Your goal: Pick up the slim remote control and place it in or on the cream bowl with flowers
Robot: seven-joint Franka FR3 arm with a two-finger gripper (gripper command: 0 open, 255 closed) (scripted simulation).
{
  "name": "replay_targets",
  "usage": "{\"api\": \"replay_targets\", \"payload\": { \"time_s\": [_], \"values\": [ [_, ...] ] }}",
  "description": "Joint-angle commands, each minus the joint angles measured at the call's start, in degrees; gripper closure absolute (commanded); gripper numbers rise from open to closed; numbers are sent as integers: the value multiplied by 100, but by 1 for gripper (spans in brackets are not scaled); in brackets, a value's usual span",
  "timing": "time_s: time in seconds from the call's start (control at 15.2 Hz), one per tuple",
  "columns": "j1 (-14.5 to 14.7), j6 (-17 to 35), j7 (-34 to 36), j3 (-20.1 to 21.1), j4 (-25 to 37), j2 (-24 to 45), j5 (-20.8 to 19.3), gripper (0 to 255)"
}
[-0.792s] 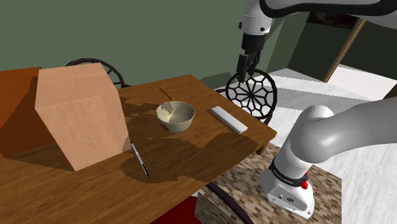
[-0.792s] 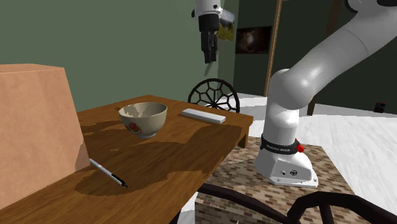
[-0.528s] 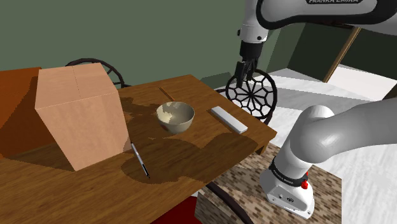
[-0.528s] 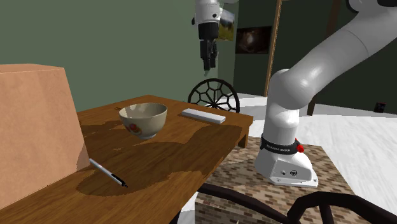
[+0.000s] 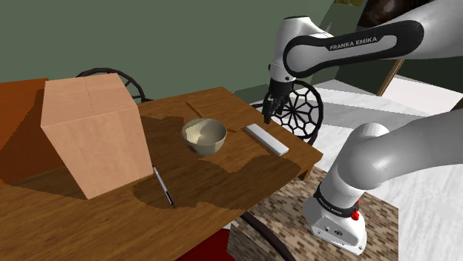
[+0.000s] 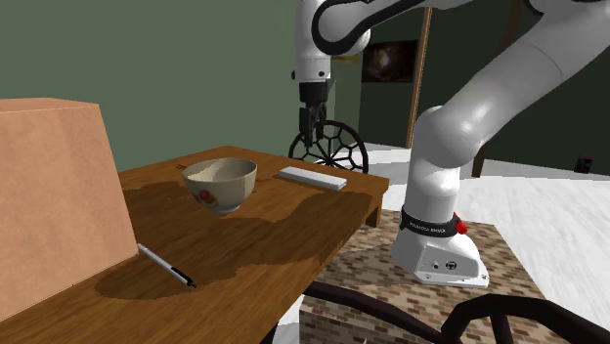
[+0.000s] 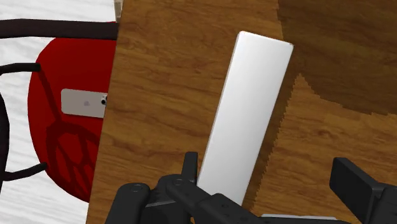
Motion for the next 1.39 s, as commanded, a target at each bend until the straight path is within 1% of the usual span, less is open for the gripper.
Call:
{"api": "replay_targets", "payload": {
  "time_s": [0.0, 0.2, 0.66, 0.73, 1.25, 1.32],
  "values": [
    [-43, 559, 42, -54, -296, 173, -38, 0],
    [-87, 1435, 115, -129, -619, 628, -82, 0],
    [-103, 2143, 127, -183, -899, 1050, -130, 0],
    [-106, 2319, 128, -195, -958, 1167, -141, 0],
    [-106, 2317, 128, -195, -957, 1165, -141, 0],
    [-106, 2317, 128, -195, -957, 1165, -141, 255]
  ]
}}
